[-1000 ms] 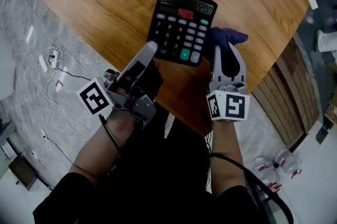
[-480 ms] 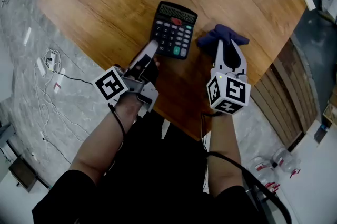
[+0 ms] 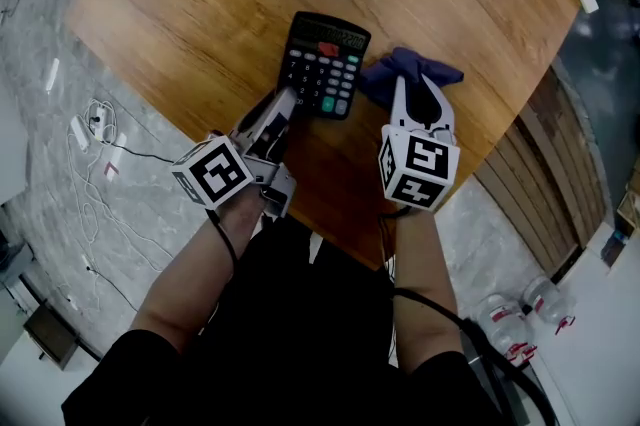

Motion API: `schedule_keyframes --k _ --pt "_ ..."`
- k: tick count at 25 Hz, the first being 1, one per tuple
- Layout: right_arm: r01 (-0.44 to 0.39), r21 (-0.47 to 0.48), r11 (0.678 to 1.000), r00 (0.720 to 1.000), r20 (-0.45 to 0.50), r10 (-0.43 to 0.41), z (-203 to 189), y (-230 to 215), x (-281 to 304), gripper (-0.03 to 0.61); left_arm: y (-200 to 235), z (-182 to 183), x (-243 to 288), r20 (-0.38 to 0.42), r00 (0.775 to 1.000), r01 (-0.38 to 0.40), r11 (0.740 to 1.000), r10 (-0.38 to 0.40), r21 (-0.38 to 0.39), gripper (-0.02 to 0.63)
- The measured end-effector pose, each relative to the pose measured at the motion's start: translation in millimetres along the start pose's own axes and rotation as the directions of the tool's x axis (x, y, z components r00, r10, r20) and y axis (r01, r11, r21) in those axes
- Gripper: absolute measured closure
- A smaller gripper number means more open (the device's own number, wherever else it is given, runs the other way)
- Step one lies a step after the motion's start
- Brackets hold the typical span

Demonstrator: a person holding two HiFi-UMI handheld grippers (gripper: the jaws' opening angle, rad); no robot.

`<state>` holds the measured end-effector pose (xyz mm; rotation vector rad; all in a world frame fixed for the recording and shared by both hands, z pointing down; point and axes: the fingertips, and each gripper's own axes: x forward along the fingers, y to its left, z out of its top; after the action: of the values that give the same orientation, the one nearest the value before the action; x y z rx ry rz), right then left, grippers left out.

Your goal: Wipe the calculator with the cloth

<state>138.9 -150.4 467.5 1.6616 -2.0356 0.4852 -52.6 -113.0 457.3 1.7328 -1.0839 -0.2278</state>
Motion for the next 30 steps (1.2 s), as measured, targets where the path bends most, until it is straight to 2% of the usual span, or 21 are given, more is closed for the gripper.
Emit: schedule_keyframes --k 2,5,7,13,16,18,20,22,24,26,27,30 --pt "0.007 -0.012 1.000 1.000 -0.019 -0.007 0 -4 6 0.511 5 0 5 -0.034 0.996 -0.080 0.992 0.083 0.095 0.526" --pt "0.011 -0.039 0.999 0.999 -0.035 -0.012 2 -4 6 0.509 11 -5 6 -0.083 0.976 -0.176 0.954 0.201 0.241 0.512" --pt "0.007 -0.051 0.999 0.999 -0.037 -0.008 3 -3 2 0.509 13 -8 4 -0.101 0.965 -0.204 0.931 0.244 0.302 0.506" --pt "-0.006 -0.042 0.999 1.000 -0.018 0.005 13 -2 -8 0.498 18 -12 7 -0.129 0.945 -0.227 0.885 0.301 0.406 0.498" --pt "-0.010 -0.021 1.000 1.000 -0.016 0.009 21 -4 -15 0.469 17 -10 3 -0.131 0.946 -0.219 0.880 0.298 0.422 0.437" --pt "-0.003 -0.019 1.000 1.000 -0.009 0.003 31 -7 -25 0.466 10 -4 -1 -0.115 0.949 -0.215 0.869 0.294 0.445 0.437" --pt "-0.004 -0.014 1.000 0.999 0.043 0.005 50 -6 -44 0.466 -11 7 -8 -0.076 0.964 -0.187 0.858 0.253 0.478 0.439" --pt "-0.017 -0.001 1.000 0.991 0.135 0.017 75 3 -73 0.466 -46 22 -19 -0.031 0.985 -0.130 0.852 0.168 0.507 0.439" --pt "-0.032 0.002 0.999 0.976 0.218 0.031 98 19 -107 0.486 -84 38 -34 0.017 0.996 -0.087 0.831 0.093 0.549 0.490" --pt "-0.050 0.008 0.999 0.959 0.280 0.046 120 36 -142 0.545 -121 53 -52 0.068 0.997 -0.066 0.798 0.031 0.598 0.571" --pt "-0.066 0.016 0.998 0.949 0.308 0.058 131 45 -158 0.554 -139 60 -63 0.095 0.996 -0.058 0.781 -0.002 0.622 0.591" --pt "-0.127 0.035 0.991 0.920 0.377 0.104 162 68 -202 0.561 -189 81 -98 0.172 0.978 -0.033 0.735 -0.115 0.677 0.606"
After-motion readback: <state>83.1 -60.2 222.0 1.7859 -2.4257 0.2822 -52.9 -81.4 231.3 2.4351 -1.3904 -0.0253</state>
